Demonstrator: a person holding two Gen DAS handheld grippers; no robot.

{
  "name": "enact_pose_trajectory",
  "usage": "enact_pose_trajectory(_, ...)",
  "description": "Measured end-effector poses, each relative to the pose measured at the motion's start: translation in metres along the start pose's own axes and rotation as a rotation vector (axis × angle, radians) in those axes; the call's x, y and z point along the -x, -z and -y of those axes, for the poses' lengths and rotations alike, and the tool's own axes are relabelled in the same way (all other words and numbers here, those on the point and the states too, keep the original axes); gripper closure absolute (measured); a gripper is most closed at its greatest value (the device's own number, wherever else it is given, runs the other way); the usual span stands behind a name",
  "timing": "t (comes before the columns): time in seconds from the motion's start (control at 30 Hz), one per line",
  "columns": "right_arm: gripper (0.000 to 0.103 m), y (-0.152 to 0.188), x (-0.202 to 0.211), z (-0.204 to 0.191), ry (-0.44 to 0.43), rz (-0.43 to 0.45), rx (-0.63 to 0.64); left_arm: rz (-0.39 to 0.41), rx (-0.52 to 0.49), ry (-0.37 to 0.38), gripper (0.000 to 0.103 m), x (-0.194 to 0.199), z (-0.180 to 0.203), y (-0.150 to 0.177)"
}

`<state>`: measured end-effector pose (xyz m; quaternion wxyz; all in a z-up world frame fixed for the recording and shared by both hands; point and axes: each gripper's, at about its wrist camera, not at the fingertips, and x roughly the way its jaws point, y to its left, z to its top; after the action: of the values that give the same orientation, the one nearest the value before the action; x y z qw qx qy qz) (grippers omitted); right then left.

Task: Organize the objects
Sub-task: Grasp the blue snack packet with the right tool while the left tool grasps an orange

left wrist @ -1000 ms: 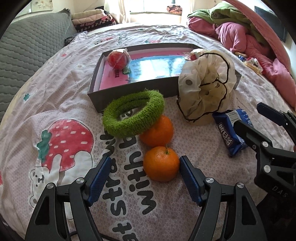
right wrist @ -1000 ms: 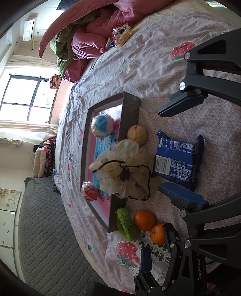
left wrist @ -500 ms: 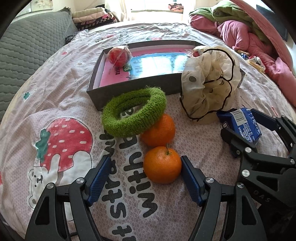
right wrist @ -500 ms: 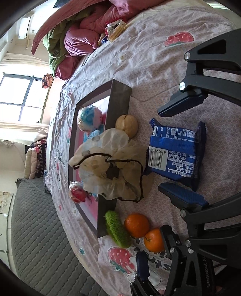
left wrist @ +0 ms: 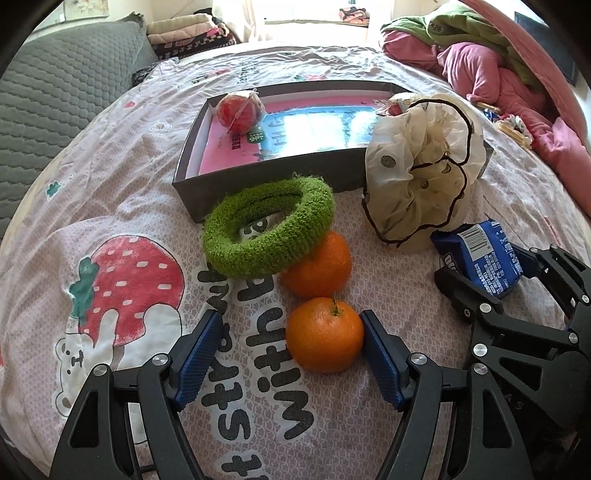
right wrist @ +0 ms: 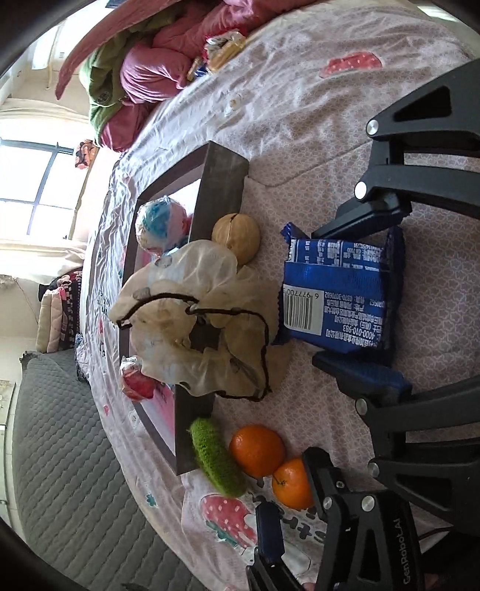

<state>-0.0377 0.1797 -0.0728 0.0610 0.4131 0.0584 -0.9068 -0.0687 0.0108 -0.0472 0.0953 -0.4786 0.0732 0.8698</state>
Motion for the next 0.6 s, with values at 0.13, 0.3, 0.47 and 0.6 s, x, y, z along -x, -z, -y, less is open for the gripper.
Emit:
enact_pose_trajectory(0.13,0.048,0.001,0.001,0.004,-0.028,-0.001,-0.023,-0.002,0.002,0.002,0.027,-0.002,0.000,-0.001)
enact_pose_trajectory(0.3,0.051,0.001,0.003,0.008,-0.052,0.001,-0.037,-0.001,0.018,0.021,0.027,-0.002,-0.001,0.000)
enact_pose_trajectory(0.47,0.051,0.001,0.004,0.011,-0.071,0.002,-0.041,-0.004,0.000,0.041,0.043,-0.001,0.003,0.000)
enact_pose_trajectory(0.6,0.051,0.001,0.006,0.014,-0.090,0.002,-0.058,-0.007,-0.008,0.070,0.060,0.002,0.006,0.001)
